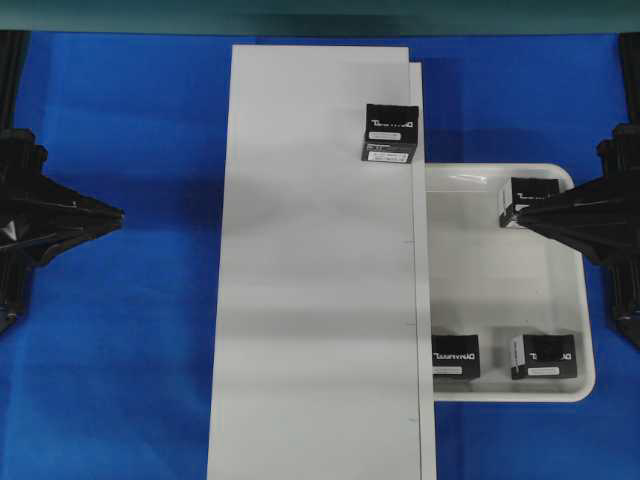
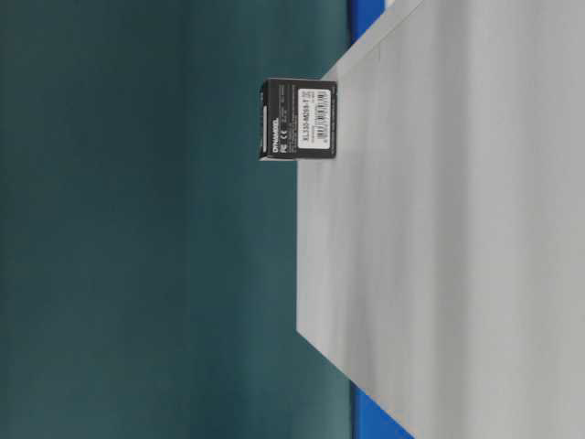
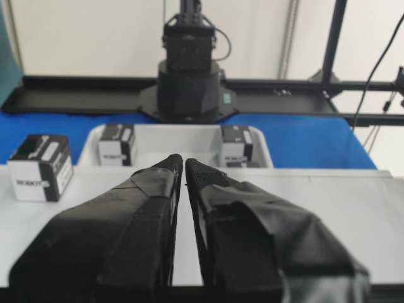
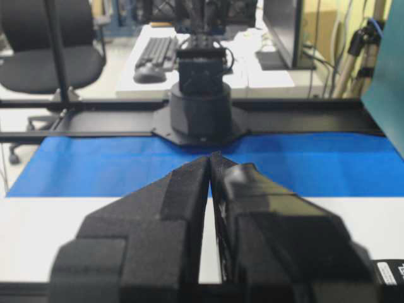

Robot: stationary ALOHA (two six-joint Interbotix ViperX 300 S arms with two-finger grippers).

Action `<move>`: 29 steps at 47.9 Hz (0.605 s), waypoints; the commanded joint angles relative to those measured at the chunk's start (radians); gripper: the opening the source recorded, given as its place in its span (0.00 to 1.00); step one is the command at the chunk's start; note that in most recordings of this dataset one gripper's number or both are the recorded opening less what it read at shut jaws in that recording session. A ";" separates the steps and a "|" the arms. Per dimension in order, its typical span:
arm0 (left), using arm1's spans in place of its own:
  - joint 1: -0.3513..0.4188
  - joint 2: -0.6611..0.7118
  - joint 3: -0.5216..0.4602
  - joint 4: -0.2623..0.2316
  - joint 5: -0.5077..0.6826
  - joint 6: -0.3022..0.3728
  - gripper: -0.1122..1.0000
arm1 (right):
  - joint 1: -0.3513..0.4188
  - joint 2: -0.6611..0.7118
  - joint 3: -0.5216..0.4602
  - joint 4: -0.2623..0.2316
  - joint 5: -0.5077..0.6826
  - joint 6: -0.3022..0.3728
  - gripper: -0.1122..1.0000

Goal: Place the box from the white plastic tray onto the white base.
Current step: 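Move the right gripper over the tray toward the upper-right black box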

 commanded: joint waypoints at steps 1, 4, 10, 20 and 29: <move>0.014 0.006 -0.041 0.011 0.006 -0.011 0.23 | -0.008 0.009 -0.005 0.005 -0.009 0.014 0.23; 0.015 0.005 -0.055 0.011 0.017 -0.012 0.19 | -0.009 0.008 -0.005 0.034 -0.006 0.018 0.23; 0.015 -0.003 -0.071 0.011 0.038 -0.012 0.06 | -0.017 -0.006 -0.005 0.069 0.020 0.035 0.10; 0.015 0.003 -0.103 0.011 0.126 -0.014 0.04 | -0.083 -0.048 -0.048 0.092 0.221 0.077 0.09; 0.015 0.009 -0.110 0.012 0.187 -0.017 0.04 | -0.175 -0.060 -0.146 0.094 0.560 0.156 0.09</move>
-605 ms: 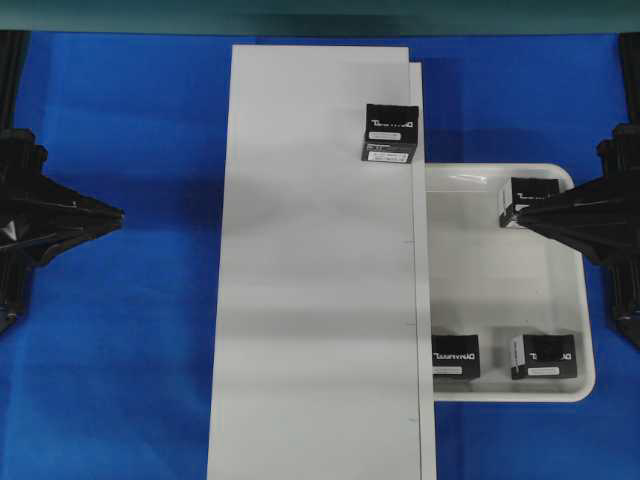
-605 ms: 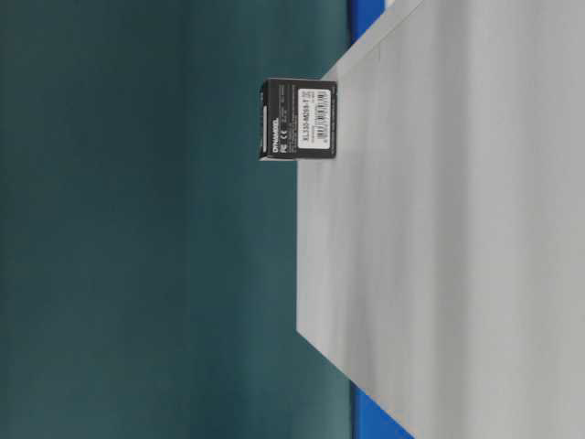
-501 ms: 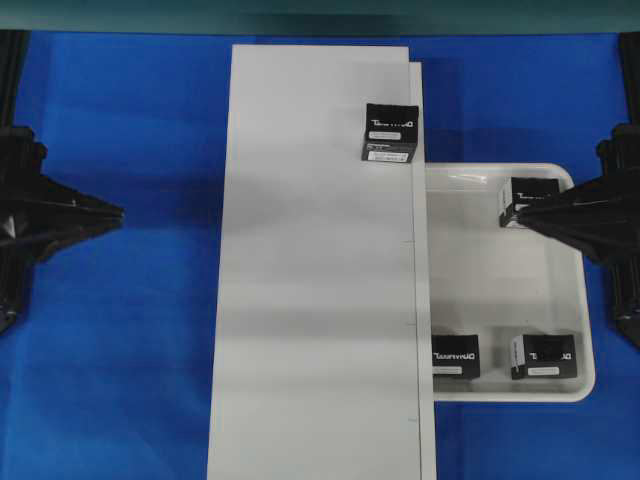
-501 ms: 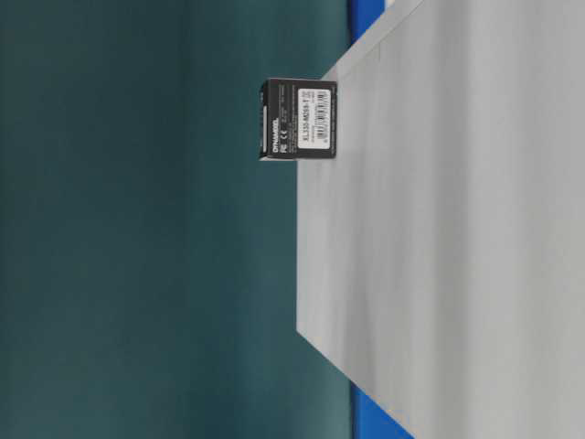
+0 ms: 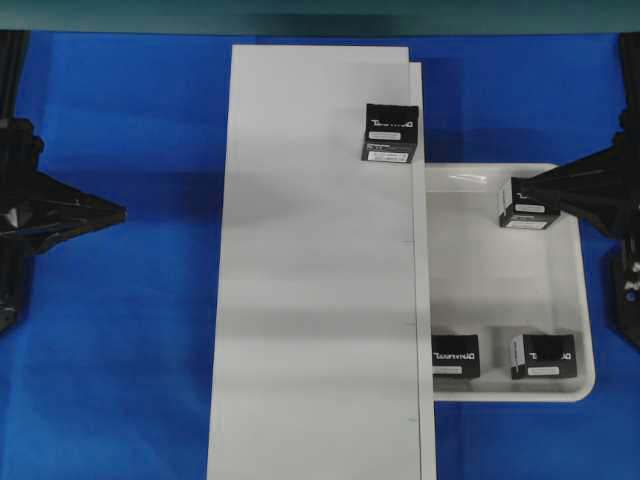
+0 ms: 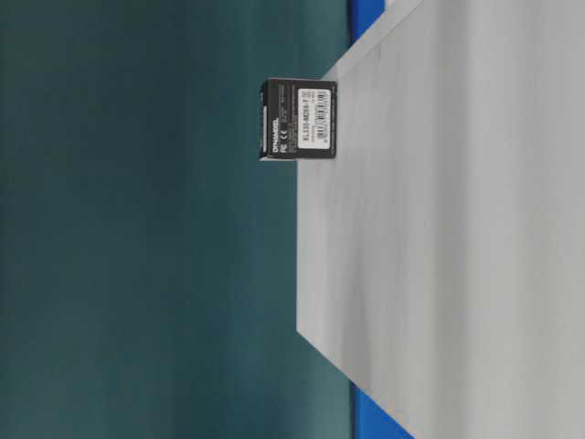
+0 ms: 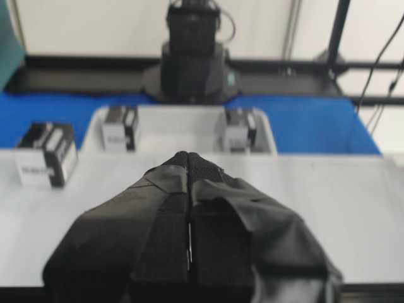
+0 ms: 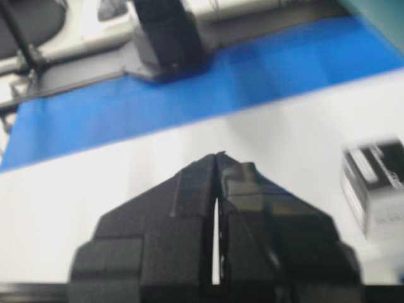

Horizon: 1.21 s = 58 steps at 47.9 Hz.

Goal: Place the box from the white plastic tray onto the white base.
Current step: 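Move the right gripper over the tray toward the upper-right black box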

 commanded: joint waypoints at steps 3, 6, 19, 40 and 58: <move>0.003 0.008 -0.029 0.002 0.014 -0.002 0.04 | -0.067 0.000 -0.097 0.000 0.262 0.011 0.09; 0.003 0.009 -0.038 0.002 0.021 -0.002 0.04 | -0.091 0.002 -0.135 -0.003 0.367 0.011 0.09; 0.003 0.011 -0.061 0.002 0.126 -0.003 0.04 | -0.167 0.000 -0.245 -0.051 0.747 0.009 0.09; 0.002 0.018 -0.074 0.003 0.207 -0.072 0.04 | -0.239 0.091 -0.342 -0.120 1.068 -0.163 0.09; 0.002 0.061 -0.078 0.002 0.206 -0.078 0.04 | -0.360 0.305 -0.350 -0.100 1.065 -0.494 0.09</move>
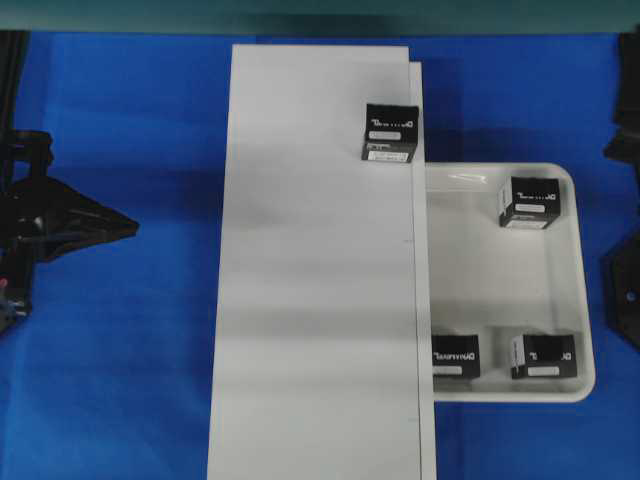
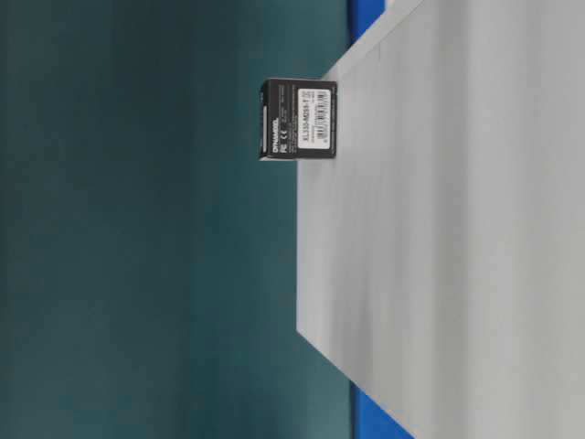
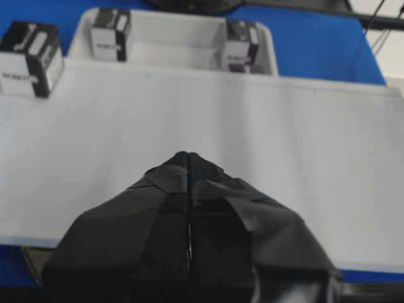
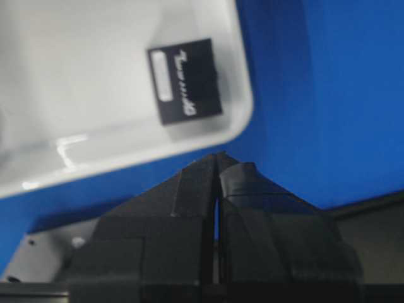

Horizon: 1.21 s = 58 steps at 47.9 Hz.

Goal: Place the box from the white plastic tray onto the white base.
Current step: 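Move the right gripper over the tray toward the upper-right black box, then lower the right gripper and close it on the black DYNAMIXEL box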

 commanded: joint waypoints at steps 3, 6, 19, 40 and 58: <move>0.002 0.020 -0.034 0.003 -0.009 -0.002 0.04 | -0.012 0.083 -0.014 0.025 -0.015 -0.041 0.09; 0.002 0.020 -0.035 0.003 -0.011 -0.002 0.04 | -0.011 0.115 -0.009 0.029 -0.034 -0.049 0.09; 0.002 0.014 -0.035 0.003 -0.015 -0.002 0.04 | -0.003 0.230 0.035 0.031 -0.173 -0.051 0.09; 0.002 0.021 -0.035 0.003 -0.014 -0.002 0.04 | 0.005 0.287 0.104 0.029 -0.244 -0.072 0.64; 0.002 0.021 -0.035 0.003 -0.014 -0.002 0.04 | 0.017 0.305 0.172 0.032 -0.333 -0.152 1.00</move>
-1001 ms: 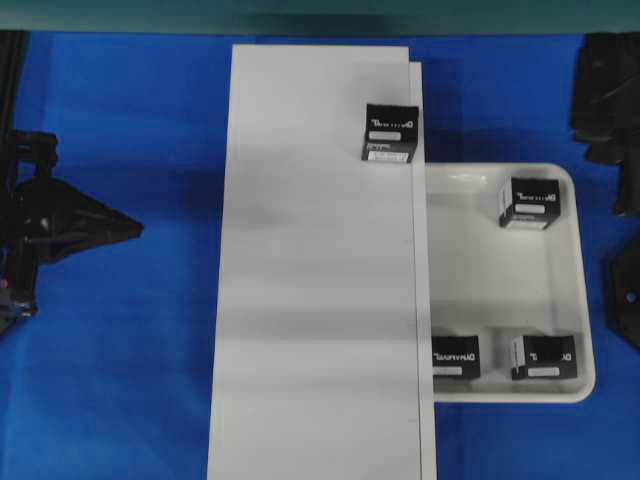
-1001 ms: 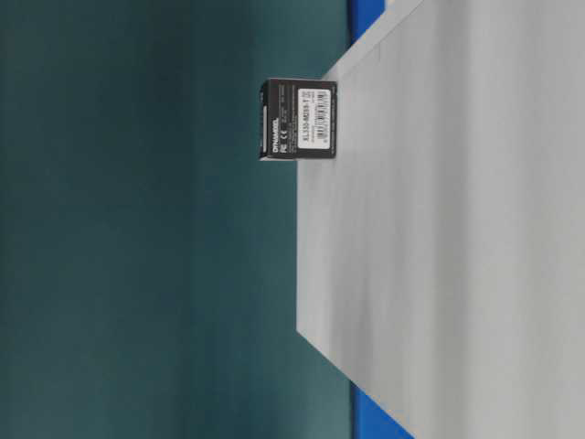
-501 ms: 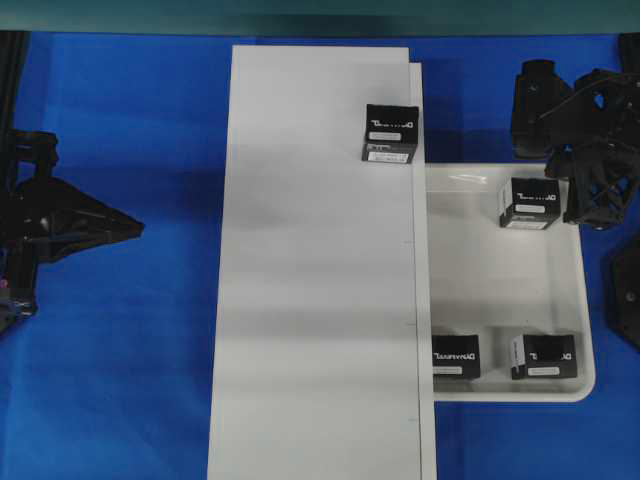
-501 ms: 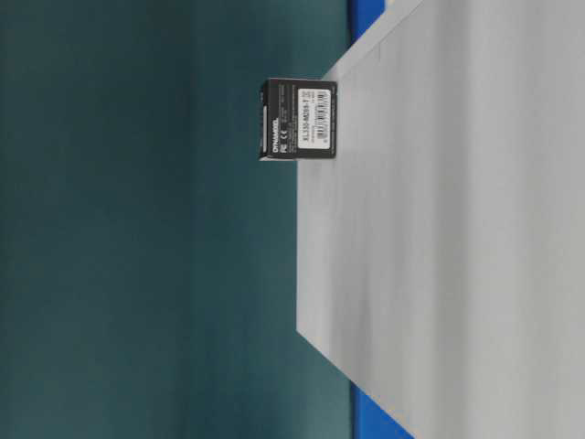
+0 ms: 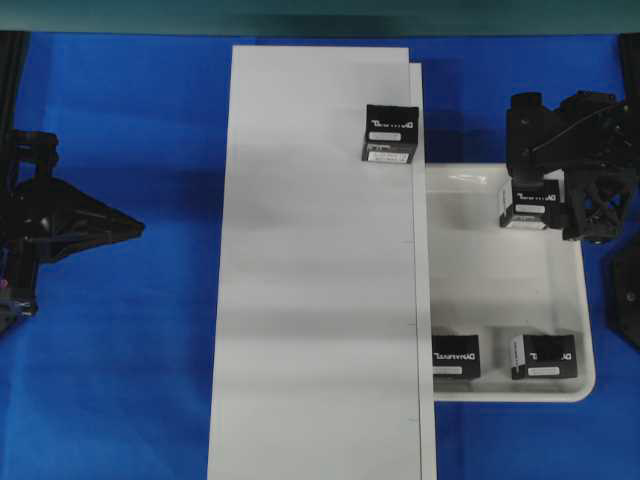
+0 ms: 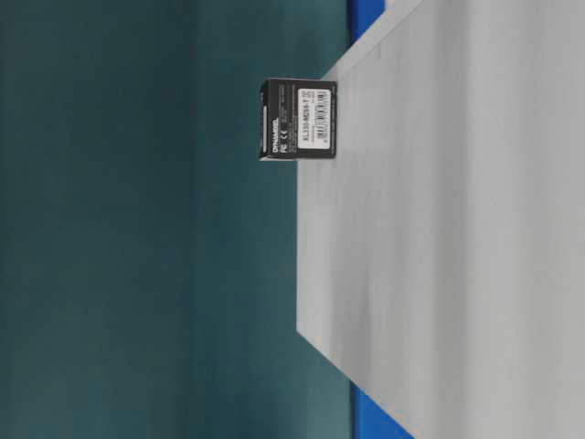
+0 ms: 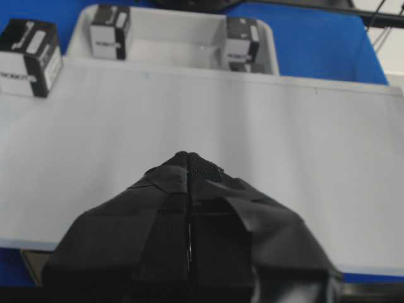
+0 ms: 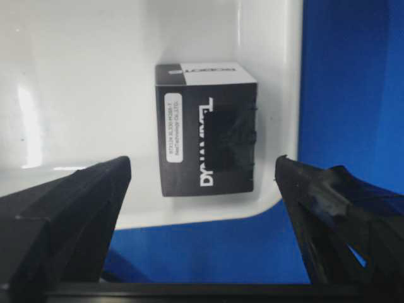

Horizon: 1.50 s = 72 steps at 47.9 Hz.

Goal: Place the box from the white plastic tray onto the white base.
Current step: 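Lower the right gripper and close it on the black DYNAMIXEL box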

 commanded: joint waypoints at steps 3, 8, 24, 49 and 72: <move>0.002 0.005 -0.025 0.003 -0.008 -0.002 0.04 | 0.006 0.032 0.006 0.005 -0.012 -0.015 1.00; 0.002 0.006 -0.025 0.003 -0.008 -0.002 0.04 | 0.006 0.055 0.009 0.005 -0.032 -0.023 1.00; 0.002 0.006 -0.025 0.003 -0.009 -0.002 0.04 | 0.003 0.130 0.014 -0.002 -0.103 -0.018 1.00; 0.002 0.006 -0.025 0.003 -0.009 -0.002 0.04 | -0.046 0.196 0.074 0.000 -0.222 -0.023 1.00; 0.002 0.006 -0.025 0.003 -0.009 -0.003 0.04 | -0.038 0.206 0.086 0.000 -0.245 -0.018 1.00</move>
